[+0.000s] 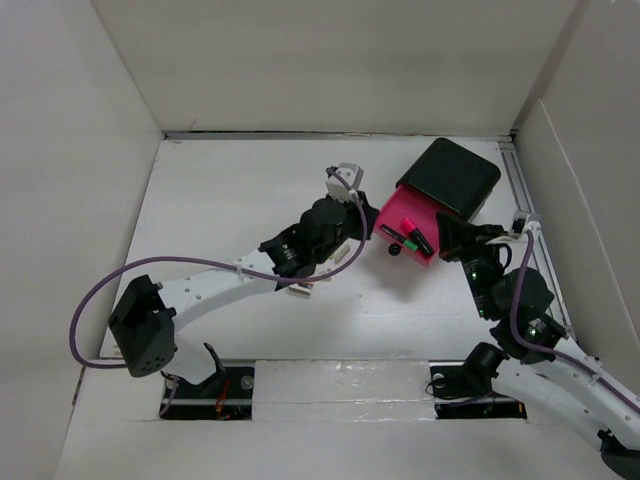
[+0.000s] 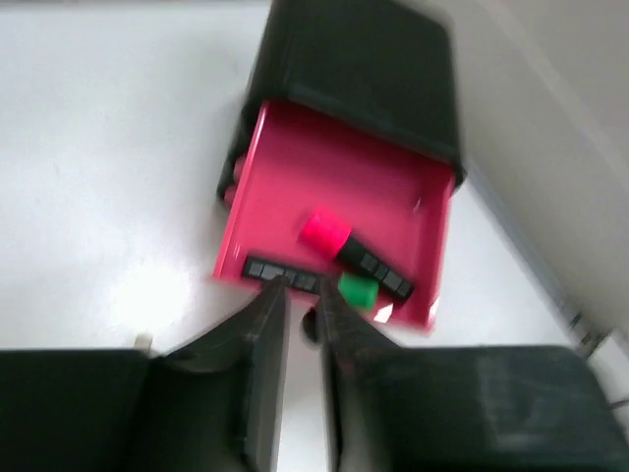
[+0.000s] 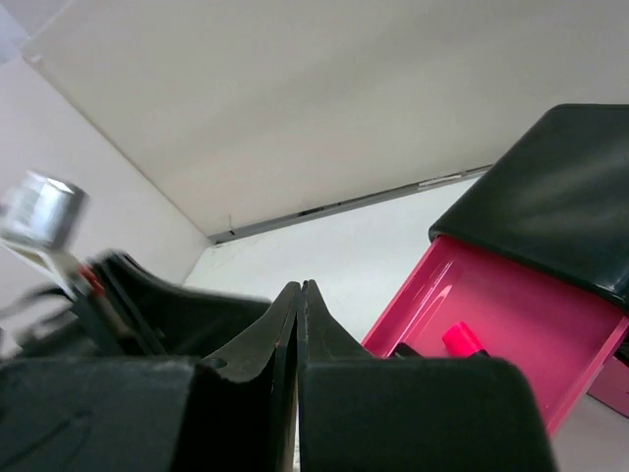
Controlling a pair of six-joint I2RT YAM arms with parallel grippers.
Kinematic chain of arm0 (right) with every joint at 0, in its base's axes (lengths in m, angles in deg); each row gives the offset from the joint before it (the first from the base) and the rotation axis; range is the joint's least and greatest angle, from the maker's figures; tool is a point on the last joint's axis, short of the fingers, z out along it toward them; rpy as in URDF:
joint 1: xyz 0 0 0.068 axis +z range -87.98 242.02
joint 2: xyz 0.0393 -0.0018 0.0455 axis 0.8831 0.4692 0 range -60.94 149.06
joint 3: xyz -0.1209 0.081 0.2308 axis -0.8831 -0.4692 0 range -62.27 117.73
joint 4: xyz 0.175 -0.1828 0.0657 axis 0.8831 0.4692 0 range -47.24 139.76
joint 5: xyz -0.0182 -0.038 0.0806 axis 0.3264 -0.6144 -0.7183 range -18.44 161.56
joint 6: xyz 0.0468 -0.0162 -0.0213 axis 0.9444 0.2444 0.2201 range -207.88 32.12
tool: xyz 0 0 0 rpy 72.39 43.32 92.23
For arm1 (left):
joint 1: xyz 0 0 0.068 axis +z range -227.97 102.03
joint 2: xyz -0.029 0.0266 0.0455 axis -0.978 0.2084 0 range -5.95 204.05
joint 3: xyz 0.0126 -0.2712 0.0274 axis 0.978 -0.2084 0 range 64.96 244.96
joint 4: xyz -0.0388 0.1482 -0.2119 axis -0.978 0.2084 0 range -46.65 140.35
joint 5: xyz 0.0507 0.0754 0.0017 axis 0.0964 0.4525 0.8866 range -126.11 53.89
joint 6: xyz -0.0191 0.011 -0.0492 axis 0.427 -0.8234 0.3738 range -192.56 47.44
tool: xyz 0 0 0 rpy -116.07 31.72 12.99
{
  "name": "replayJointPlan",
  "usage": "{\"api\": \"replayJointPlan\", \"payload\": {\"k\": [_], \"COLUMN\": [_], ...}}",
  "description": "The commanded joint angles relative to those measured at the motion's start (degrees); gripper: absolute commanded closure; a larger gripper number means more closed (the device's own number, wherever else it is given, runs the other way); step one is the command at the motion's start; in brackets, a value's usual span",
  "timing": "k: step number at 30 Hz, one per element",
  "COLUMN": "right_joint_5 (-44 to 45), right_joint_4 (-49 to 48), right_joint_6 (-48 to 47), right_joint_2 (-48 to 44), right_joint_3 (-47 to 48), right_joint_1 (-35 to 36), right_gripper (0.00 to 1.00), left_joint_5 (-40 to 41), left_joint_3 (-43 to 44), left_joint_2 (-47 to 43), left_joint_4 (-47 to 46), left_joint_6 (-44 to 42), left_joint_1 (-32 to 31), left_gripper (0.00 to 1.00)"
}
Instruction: Organize the desk
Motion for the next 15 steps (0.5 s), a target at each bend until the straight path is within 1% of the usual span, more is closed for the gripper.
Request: {"api": "replayJointPlan", "payload": {"k": [1, 2, 4, 5, 8, 15], "right_joint_5": [-0.98, -1.06, -1.41, -1.24, -1.85, -2.91], "right_joint_4": [-1.00, -1.26, -1.96, -2.05, -2.14, -2.40], "right_joint_6": [-0.05, 0.04, 0.04, -0.14, -0.14, -0.40], "right_joint_2": [-0.52, -0.52, -0.61, -0.09, 1.05, 2.99], "right_joint_3": [1.61, 1.34, 1.25, 1.17, 1.34, 1.78], "right_joint_1": [-0.51, -0.51, -0.51, -0.51, -0.51, -0.51], "right_gripper": [0.98, 0.90, 0.81, 0.75, 0.68, 0.63], "left_joint_5": [-4.55, -7.09, -9.56, -11.23, -11.25, -12.29], "left_joint_3": [-8.40, -9.56, -11.84, -12.03, -11.51, -6.33], "left_joint_2": [-0.50, -0.32, 1.33, 1.96, 5.21, 12.24], "left_joint_4": [-3.68, -4.48, -6.50, -7.21, -8.79, -10.20], "left_joint_6": [2.17, 2.26, 2.87, 2.88, 2.00, 0.42], "left_joint_1": [0.04, 0.04, 0.04, -0.48, -1.88, -1.89], "left_gripper": [0.87, 0.76, 0.62, 0.56, 0.55, 0.55]}}
